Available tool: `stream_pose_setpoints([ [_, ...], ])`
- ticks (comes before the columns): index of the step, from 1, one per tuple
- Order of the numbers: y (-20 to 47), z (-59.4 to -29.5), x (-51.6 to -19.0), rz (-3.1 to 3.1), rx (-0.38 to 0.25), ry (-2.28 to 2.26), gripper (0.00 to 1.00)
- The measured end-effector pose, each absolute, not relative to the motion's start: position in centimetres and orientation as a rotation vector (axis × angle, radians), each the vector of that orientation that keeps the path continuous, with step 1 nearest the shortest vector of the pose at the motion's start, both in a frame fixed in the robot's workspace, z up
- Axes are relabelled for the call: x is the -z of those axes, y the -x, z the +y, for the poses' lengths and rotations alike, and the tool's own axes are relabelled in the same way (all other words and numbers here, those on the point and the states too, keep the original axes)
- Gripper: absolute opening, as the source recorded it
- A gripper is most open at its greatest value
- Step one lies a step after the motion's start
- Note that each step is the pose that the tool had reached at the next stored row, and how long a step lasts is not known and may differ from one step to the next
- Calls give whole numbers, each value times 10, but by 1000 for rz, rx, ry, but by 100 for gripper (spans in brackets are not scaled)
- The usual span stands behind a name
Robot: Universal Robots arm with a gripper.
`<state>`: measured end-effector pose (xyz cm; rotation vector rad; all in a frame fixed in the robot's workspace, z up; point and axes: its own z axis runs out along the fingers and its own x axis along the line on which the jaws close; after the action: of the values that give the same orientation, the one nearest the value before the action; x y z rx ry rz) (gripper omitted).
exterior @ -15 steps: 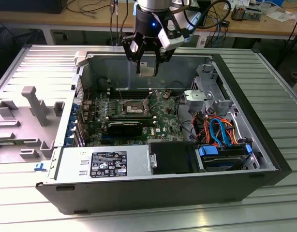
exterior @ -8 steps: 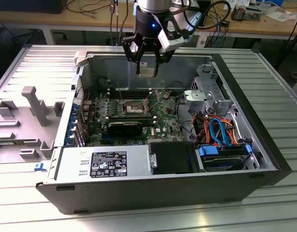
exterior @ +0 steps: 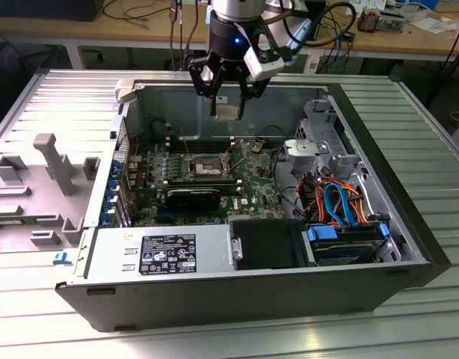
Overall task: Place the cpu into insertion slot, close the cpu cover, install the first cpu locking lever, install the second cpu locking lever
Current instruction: 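Place the cpu into insertion slot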
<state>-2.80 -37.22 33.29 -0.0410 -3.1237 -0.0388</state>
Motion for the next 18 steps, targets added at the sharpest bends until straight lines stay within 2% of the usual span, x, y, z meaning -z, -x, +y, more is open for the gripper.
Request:
stream_pose_setpoints([
  [18, 28, -373, -329, -3124, 38, 41, 54],
])
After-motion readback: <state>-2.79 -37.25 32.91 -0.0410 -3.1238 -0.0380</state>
